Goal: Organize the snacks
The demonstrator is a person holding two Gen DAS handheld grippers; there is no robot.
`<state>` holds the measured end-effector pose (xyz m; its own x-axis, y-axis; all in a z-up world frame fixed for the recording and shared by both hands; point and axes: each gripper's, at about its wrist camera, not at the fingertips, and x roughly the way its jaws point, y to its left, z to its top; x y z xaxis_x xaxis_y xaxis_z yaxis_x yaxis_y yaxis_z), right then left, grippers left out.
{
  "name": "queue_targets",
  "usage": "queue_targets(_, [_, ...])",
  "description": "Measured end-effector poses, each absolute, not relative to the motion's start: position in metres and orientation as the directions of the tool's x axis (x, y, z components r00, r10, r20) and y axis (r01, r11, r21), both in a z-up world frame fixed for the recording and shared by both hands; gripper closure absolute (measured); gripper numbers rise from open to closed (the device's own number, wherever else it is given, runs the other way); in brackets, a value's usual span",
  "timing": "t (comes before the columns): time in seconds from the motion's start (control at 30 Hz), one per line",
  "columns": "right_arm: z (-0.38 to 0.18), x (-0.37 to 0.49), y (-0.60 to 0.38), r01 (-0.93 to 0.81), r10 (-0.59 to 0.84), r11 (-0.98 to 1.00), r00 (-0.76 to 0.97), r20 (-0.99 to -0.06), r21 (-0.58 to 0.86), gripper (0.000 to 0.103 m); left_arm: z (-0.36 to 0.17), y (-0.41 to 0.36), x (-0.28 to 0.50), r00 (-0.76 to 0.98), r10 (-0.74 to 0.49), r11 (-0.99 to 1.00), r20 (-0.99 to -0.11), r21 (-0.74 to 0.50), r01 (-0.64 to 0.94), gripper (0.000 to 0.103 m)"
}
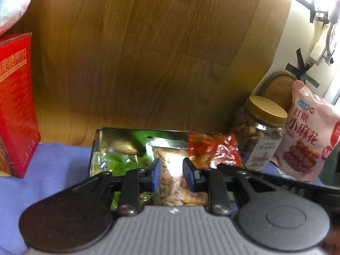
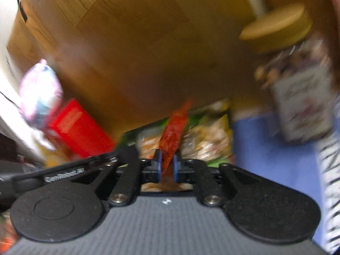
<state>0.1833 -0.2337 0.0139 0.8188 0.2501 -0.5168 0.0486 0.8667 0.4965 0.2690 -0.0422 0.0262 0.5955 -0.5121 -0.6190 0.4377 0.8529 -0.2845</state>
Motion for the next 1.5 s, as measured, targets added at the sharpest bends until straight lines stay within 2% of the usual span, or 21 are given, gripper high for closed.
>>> queue_targets(0.03, [0.016, 0.178, -0.236, 0.061, 0.229, 0.87, 0.829, -0.511, 0.489, 0.059, 0.028, -0.041, 0.266, 0.606, -0.504, 0.859, -0.616, -0.28, 0.429, 0.076])
queue_targets(0.13, [0.024, 0.158, -0.244, 0.082, 0.186, 0.874, 0.853, -0.487, 0.479, 0.059, 0.035, -0.032, 0.253, 0.621, -0.498, 0.864, -0.605, -0.283, 0.416, 0.076])
queue_targets(0.27, [0.032, 0.112, -0.252, 0.076, 0.191, 0.852, 0.876, -0.444, 0.517, 0.059, 0.05, -0.027, 0.218, 0.655, -0.476, 0.873, -0.587, -0.222, 0.435, 0.076])
queue_targets(0.4, [0.033, 0.06, -0.243, 0.047, 0.215, 0.843, 0.884, -0.415, 0.536, 0.059, 0.065, -0.02, 0.173, 0.662, -0.482, 0.865, -0.574, -0.189, 0.465, 0.066])
queue_targets(0.53, [0.032, 0.039, -0.224, 0.036, 0.201, 0.88, 0.876, -0.439, 0.475, 0.059, 0.072, -0.008, 0.138, 0.654, -0.491, 0.86, -0.575, -0.201, 0.469, 0.066])
queue_targets(0.63, [0.03, 0.028, -0.222, 0.064, 0.206, 0.854, 0.869, -0.449, 0.517, 0.059, 0.073, 0.002, 0.114, 0.655, -0.472, 0.869, -0.59, -0.184, 0.46, 0.064])
queue_targets(0.83, [0.034, -0.001, -0.212, 0.092, 0.172, 0.848, 0.884, -0.435, 0.522, 0.059, 0.066, -0.001, 0.078, 0.703, -0.387, 0.895, -0.597, -0.058, 0.443, 0.05])
queue_targets(1.1, [0.041, -0.042, -0.203, 0.083, 0.163, 0.831, 0.909, -0.383, 0.55, 0.059, 0.054, -0.005, 0.056, 0.719, -0.325, 0.916, -0.615, -0.015, 0.401, 0.038])
queue_targets(1.13, [0.041, -0.044, -0.202, 0.083, 0.16, 0.834, 0.91, -0.383, 0.546, 0.059, 0.053, -0.005, 0.054, 0.714, -0.332, 0.915, -0.616, -0.025, 0.403, 0.036])
queue_targets(1.2, [0.042, -0.041, -0.204, 0.09, 0.145, 0.847, 0.909, -0.39, 0.524, 0.061, 0.052, -0.005, 0.052, 0.711, -0.343, 0.912, -0.614, -0.037, 0.408, 0.023])
queue_targets(1.27, [0.046, -0.029, -0.215, 0.102, 0.118, 0.856, 0.916, -0.384, 0.506, 0.064, 0.051, -0.005, 0.05, 0.712, -0.352, 0.909, -0.608, -0.041, 0.414, 0.021])
queue_targets(1.37, [0.045, 0.006, -0.242, 0.163, 0.044, 0.863, 0.919, -0.393, 0.479, 0.077, 0.05, -0.002, 0.052, 0.708, -0.367, 0.904, -0.603, -0.054, 0.424, 0.02])
queue_targets(1.5, [0.03, 0.083, -0.266, 0.264, -0.05, 0.881, 0.878, -0.476, 0.393, 0.079, 0.048, 0.005, 0.064, 0.714, -0.366, 0.908, -0.597, -0.059, 0.416, 0.017])
